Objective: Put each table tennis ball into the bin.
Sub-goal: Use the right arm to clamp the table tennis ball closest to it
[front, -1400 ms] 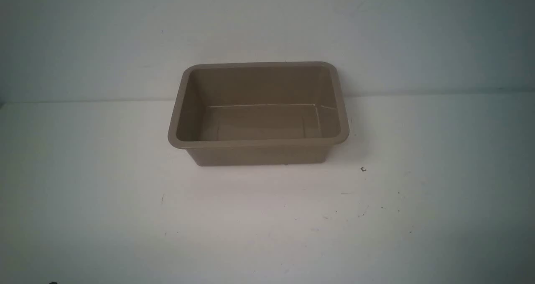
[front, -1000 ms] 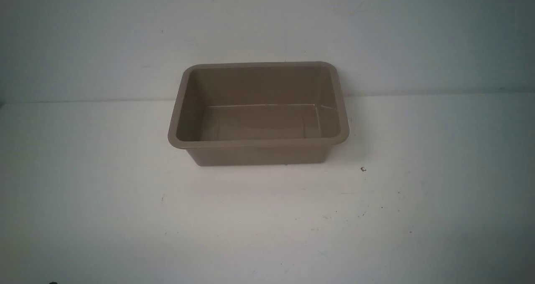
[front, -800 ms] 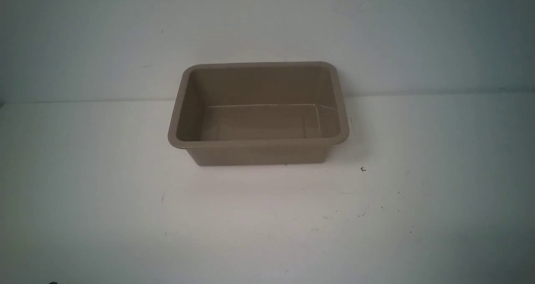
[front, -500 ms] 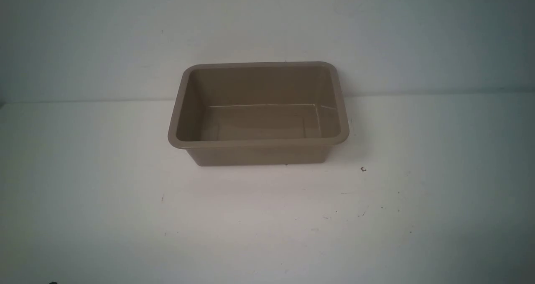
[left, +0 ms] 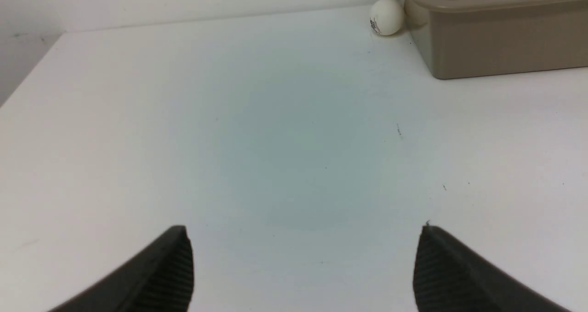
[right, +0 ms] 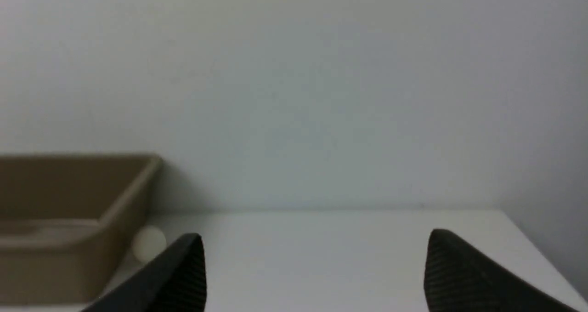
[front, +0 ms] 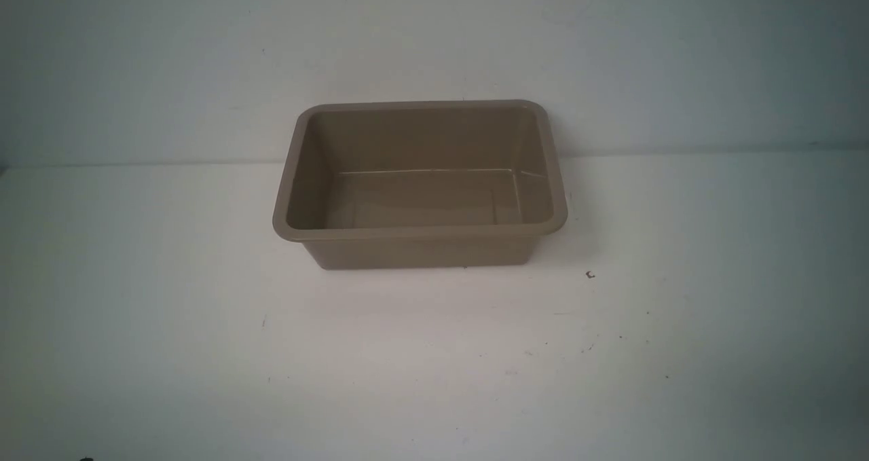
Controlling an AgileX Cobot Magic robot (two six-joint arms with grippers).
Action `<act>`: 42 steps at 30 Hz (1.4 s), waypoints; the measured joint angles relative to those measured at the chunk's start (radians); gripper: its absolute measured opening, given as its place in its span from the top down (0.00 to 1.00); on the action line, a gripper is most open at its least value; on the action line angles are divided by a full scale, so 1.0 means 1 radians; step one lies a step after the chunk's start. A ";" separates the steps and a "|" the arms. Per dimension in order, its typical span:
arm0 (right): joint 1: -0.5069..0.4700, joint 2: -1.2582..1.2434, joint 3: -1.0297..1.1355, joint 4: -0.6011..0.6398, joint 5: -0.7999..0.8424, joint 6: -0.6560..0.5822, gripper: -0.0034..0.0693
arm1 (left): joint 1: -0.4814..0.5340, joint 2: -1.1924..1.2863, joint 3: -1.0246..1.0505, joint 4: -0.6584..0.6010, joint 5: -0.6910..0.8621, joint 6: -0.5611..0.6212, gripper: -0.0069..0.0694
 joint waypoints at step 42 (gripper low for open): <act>0.000 0.028 -0.554 0.305 0.655 -0.052 0.16 | 0.000 0.000 0.002 0.001 -0.023 -0.002 0.14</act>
